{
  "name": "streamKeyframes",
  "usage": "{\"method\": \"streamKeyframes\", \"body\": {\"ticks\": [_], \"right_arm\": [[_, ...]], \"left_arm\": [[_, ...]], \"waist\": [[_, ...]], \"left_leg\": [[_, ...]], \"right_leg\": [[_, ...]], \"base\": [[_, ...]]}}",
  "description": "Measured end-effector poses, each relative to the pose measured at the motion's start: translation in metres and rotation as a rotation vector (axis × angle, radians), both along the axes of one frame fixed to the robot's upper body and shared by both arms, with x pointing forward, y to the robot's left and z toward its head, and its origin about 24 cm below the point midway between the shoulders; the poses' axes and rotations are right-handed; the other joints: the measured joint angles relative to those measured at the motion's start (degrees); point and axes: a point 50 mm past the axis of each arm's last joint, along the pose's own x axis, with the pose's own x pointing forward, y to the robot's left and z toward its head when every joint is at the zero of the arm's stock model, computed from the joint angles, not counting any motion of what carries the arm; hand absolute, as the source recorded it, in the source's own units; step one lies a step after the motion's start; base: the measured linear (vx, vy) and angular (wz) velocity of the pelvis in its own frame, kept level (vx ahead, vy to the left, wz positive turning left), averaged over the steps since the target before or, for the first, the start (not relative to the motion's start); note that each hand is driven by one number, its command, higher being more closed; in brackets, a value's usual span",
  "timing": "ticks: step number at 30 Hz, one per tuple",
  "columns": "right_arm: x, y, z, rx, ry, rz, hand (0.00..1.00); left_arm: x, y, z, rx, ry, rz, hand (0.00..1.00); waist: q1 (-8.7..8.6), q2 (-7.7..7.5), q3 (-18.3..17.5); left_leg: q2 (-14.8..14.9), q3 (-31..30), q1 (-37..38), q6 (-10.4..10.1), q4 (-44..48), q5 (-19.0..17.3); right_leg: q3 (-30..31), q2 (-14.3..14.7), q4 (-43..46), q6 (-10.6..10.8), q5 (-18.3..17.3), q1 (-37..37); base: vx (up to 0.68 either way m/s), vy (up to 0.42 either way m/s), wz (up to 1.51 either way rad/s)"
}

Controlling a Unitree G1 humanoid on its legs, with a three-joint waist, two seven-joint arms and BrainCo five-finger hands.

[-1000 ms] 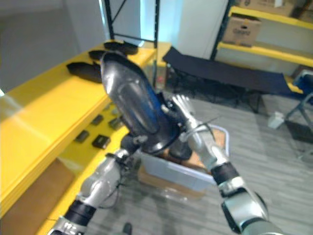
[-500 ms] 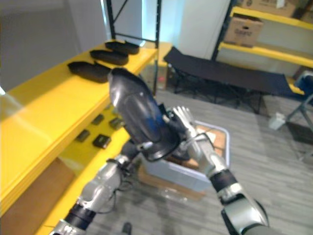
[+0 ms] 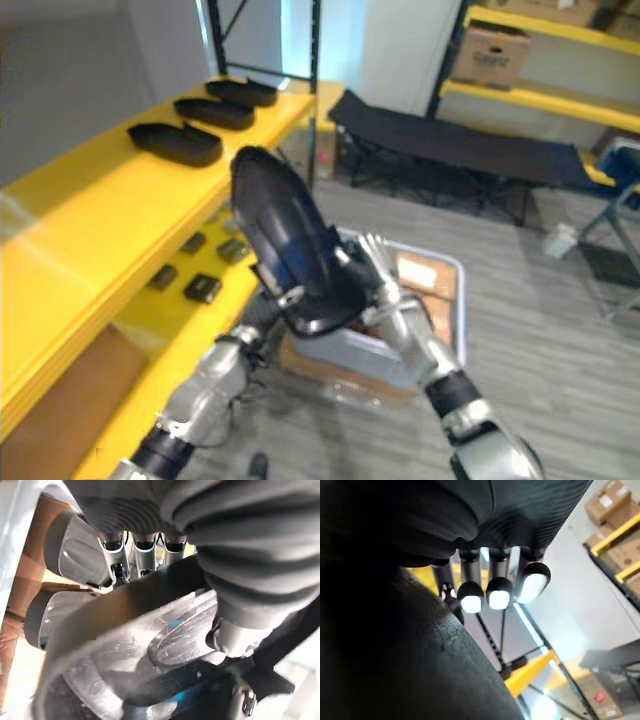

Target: Walk over and take plastic housings, then place them on the shelf

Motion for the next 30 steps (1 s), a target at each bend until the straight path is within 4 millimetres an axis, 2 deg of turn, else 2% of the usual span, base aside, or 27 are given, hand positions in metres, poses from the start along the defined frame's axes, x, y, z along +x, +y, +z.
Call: {"method": "streamKeyframes", "body": {"ticks": [3,4,6,8,9,15,21,24,26,30], "right_arm": [[0.008,0.003,0.03,0.042,-0.131,-0.014,1.0],[0.009,0.003,0.034,0.054,-0.15,-0.019,1.0],[0.01,0.007,0.041,0.075,-0.181,-0.016,1.0],[0.013,0.009,0.059,0.098,-0.255,-0.017,1.0],[0.013,0.009,0.066,0.11,-0.285,-0.019,0.0],[0.007,0.017,0.088,0.191,-0.361,0.069,0.0],[-0.001,0.024,0.082,0.363,-0.278,0.193,0.0],[-0.015,0.015,0.075,0.479,-0.237,0.252,0.0],[-0.022,0.004,0.073,0.561,-0.2,0.309,0.0],[-0.031,-0.022,0.084,0.703,-0.203,0.378,0.0]], "left_arm": [[0.017,0.0,0.03,-0.03,-0.123,0.02,1.0],[0.02,0.0,0.036,-0.04,-0.14,0.023,1.0],[0.023,0.002,0.043,-0.069,-0.163,0.04,1.0],[0.03,0.001,0.062,-0.086,-0.238,0.053,1.0],[0.032,0.0,0.07,-0.093,-0.271,0.053,1.0],[0.035,0.001,0.094,-0.184,-0.39,0.081,1.0],[0.031,0.005,0.108,-0.253,-0.47,0.166,1.0],[0.023,0.007,0.127,-0.314,-0.556,0.217,1.0],[0.017,0.02,0.139,-0.373,-0.624,0.318,1.0],[0.012,0.049,0.135,-0.367,-0.644,0.513,1.0]], "waist": [[-0.05,0.34,6.89],[0.02,0.47,8.69],[0.57,0.6,10.13],[0.61,0.75,12.75],[0.14,0.91,13.07],[-0.12,1.13,14.84],[-0.23,1.16,15.04],[-0.4,1.23,15.18],[-0.95,1.26,15.19],[-1.89,1.25,15.19]], "left_leg": [[-0.75,-3.01,-5.16,-0.01,5.0,-0.65],[-1.06,-3.66,-5.5,0.18,5.55,-0.51],[-1.21,-4.04,-7.29,0.27,6.62,-0.46],[-1.73,-3.48,-9.27,1.08,6.83,0.13],[-2.05,-3.11,-10.42,1.63,6.55,0.54],[-2.4,-0.75,-12.11,1.13,6.35,1.33],[-1.99,-0.41,-11.89,0.69,9.92,-1.23],[-1.7,-0.22,-11.89,0.82,13.28,-3.6],[-1.34,0.64,-11.54,1.3,15.25,-5.29],[-0.8,1.97,-9.98,1.52,15.81,-6.25]], "right_leg": [[2.32,-0.75,8.99,0.0,-5.22,-5.25],[2.27,-1.1,10.53,-0.22,-5.92,-5.58],[2.16,-1.54,12.73,-0.63,-6.82,-7.44],[3.99,-2.15,16.08,-0.46,-8.81,-10.47],[4.63,-2.44,16.94,-0.32,-9.58,-12.12],[7.21,-3.0,18.72,-0.31,-9.68,-15.0],[8.77,-2.09,17.73,-0.44,-9.8,-12.93],[9.27,-1.71,17.03,-0.47,-9.84,-11.4],[10.24,-1.42,16.14,-0.41,-9.85,-10.45],[11.35,-0.77,13.82,0.27,-8.84,-8.48]], "base": [[-0.17,-0.047,0.53],[-0.17,-0.071,0.5],[-0.09,-0.033,0.21],[-0.08,-0.024,0.28],[-0.1,-0.024,0.29],[0.03,-0.002,0.03],[0.01,0.006,-0.01],[-0.03,0.04,-0.1],[-0.06,0.067,-0.21],[-0.02,0.051,-0.19]]}}
